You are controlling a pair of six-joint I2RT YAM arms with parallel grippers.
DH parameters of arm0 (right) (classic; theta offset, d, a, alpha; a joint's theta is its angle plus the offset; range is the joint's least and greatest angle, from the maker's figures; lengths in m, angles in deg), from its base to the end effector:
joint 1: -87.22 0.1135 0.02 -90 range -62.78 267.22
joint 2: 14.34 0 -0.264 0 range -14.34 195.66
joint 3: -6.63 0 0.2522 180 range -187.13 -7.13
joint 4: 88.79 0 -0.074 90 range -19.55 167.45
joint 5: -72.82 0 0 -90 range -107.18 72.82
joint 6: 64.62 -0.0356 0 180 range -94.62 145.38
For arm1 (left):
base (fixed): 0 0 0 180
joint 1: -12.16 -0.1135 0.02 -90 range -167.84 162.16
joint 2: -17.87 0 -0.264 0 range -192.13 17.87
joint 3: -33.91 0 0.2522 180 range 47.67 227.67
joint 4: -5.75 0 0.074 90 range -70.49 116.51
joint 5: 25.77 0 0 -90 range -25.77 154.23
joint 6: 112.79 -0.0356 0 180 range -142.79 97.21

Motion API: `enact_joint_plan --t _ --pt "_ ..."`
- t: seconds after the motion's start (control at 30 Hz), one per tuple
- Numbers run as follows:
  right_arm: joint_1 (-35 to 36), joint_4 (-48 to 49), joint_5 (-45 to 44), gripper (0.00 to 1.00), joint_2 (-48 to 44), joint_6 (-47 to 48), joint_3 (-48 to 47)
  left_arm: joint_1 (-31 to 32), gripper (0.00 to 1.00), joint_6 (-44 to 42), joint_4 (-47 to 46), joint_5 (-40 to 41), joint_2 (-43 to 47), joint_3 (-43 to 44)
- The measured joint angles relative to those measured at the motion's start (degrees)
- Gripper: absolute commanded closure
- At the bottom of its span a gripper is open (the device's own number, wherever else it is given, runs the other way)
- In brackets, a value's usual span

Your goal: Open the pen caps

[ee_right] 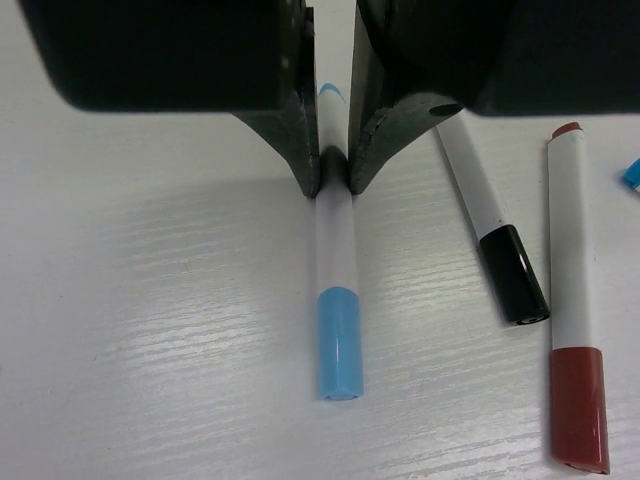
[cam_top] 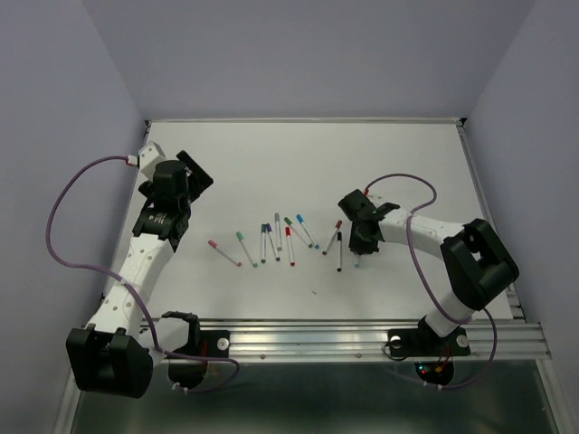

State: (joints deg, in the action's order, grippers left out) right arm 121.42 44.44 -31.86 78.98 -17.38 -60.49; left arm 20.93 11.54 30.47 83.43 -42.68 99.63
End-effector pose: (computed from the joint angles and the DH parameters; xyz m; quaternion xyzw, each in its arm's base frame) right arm 0.2477 0.1574 0.1620 0.0921 0.9767 -0.0075 0.1936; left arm 0.2417 -0.0254 0.3301 -0.2720 0.7642 -0.0822 0.5790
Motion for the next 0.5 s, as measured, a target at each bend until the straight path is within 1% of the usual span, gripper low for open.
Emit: enact_joint_plan --t 0.1,0.3,0.43,0.5 --pt "0.02 0.92 0.24 0.99 -0.46 1.25 0.61 0.0 0.01 0.0 0.02 0.15 0.07 0.0" --pt "0.02 2.29 -0.42 0.99 -1.11 4.5 1.36 0.0 0.01 -0.02 0.02 -0.87 0.68 0.0" --pt "0.02 5.9 1.03 0.99 -3.82 9.07 3.8 -0.02 0.01 -0.35 -1.25 -5.64 1.55 -0.68" --pt "0.02 9.11 3.06 0.99 -7.34 12.2 5.4 -0.11 0.01 -0.87 -3.1 -11.5 1.79 -1.18"
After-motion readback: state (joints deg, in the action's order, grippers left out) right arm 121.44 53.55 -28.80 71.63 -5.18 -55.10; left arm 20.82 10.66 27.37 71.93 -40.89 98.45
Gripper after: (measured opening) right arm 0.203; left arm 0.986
